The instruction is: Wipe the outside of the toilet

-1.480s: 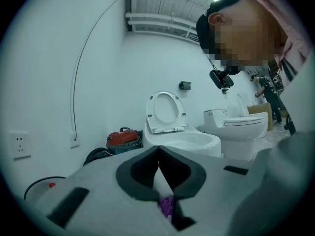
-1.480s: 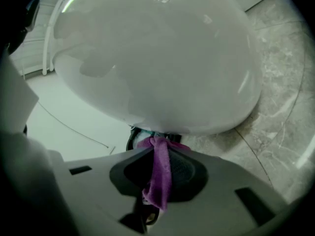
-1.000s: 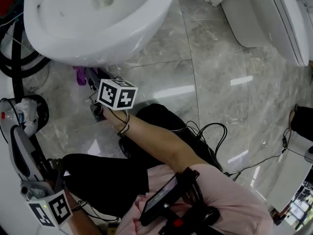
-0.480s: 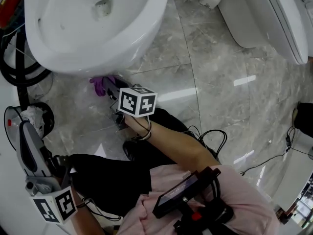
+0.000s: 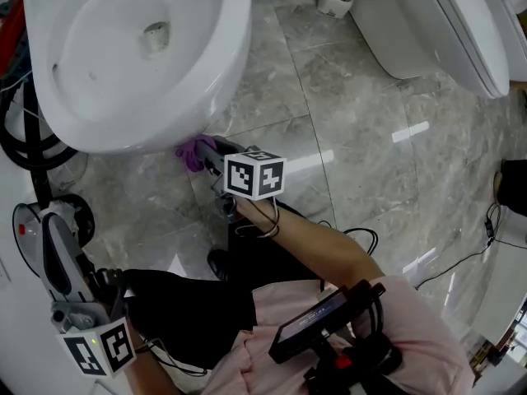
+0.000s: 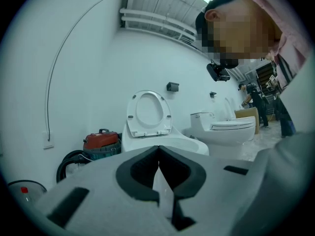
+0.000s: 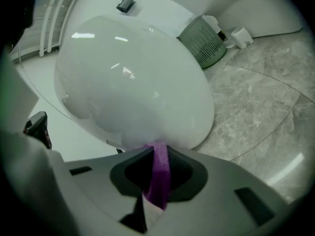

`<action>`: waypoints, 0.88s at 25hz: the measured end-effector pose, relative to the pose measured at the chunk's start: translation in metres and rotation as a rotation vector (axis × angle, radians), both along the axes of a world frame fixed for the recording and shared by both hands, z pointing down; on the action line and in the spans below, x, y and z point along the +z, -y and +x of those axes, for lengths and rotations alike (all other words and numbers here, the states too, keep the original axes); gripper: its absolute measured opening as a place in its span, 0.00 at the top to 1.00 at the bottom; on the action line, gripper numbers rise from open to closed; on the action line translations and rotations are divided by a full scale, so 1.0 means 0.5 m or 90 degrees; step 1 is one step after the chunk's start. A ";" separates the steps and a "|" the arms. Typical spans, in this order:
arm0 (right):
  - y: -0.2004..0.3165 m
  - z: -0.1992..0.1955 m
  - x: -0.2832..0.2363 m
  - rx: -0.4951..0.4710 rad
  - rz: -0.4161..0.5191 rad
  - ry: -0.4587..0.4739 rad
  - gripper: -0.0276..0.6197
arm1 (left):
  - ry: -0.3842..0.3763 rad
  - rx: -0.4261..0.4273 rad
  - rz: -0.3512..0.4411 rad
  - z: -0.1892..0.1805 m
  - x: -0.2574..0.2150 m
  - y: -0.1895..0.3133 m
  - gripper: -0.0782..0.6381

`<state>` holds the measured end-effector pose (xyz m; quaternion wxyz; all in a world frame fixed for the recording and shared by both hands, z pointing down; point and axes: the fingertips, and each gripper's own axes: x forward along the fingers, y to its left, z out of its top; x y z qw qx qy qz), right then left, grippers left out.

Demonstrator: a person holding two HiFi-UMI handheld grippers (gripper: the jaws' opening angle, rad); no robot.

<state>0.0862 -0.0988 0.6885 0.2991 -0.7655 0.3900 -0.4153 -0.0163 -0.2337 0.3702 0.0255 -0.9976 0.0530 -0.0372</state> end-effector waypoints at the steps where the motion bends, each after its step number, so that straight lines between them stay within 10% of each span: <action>1: -0.013 0.009 0.002 0.004 -0.007 -0.002 0.87 | -0.001 0.002 0.000 0.004 0.000 -0.003 0.88; 22: -0.200 0.332 -0.033 0.174 -0.122 -0.131 0.87 | 0.007 0.000 0.005 0.039 -0.010 -0.023 0.88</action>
